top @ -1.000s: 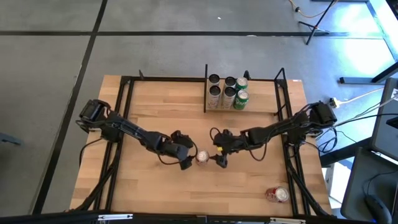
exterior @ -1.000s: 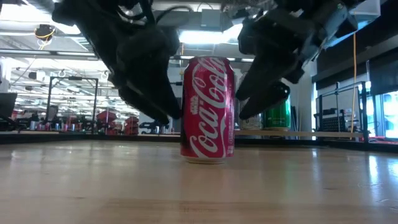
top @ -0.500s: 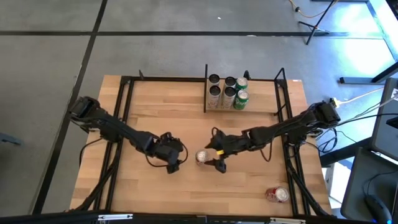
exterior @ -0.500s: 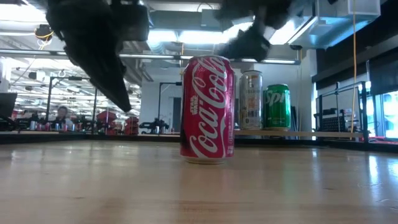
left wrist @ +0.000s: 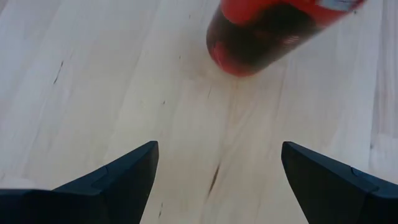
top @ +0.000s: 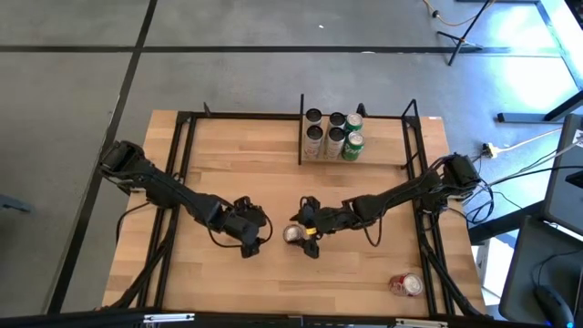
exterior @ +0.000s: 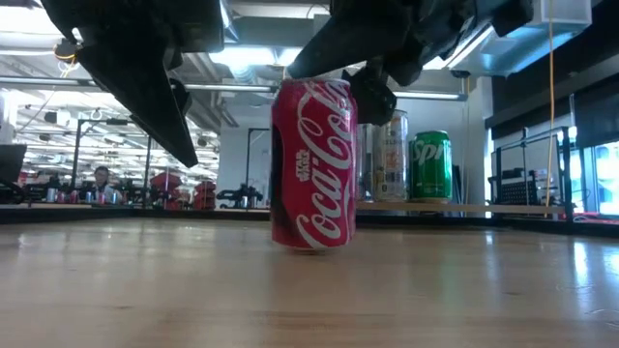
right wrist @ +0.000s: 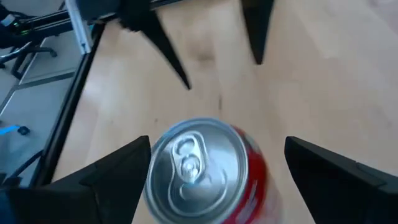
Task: Place canned beverage on shelf
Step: Put the top red-white soda can on the shelf
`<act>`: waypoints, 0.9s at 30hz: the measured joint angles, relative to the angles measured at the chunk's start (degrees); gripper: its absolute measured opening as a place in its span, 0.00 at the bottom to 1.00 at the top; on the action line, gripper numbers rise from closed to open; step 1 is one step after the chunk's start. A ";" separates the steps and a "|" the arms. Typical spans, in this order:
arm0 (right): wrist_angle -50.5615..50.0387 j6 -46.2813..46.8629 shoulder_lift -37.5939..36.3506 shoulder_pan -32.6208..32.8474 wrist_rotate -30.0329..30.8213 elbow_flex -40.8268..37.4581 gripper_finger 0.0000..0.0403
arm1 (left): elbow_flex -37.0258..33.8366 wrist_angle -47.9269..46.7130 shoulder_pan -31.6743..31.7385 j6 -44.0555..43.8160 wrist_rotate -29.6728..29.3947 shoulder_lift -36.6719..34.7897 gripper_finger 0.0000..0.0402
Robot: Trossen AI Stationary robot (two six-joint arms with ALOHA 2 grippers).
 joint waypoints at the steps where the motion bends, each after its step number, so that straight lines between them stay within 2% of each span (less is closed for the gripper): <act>1: 0.23 0.00 0.38 0.11 0.08 0.00 0.89 | 0.00 -0.04 0.00 0.10 0.00 0.00 0.83; 11: -2.17 -0.59 0.33 -0.09 2.08 -0.35 0.89 | 0.00 0.15 0.00 0.81 0.29 0.00 0.83; 27: -3.55 -0.13 -0.45 -0.13 1.63 -0.45 0.89 | 0.00 1.16 -0.02 1.26 1.11 0.00 0.83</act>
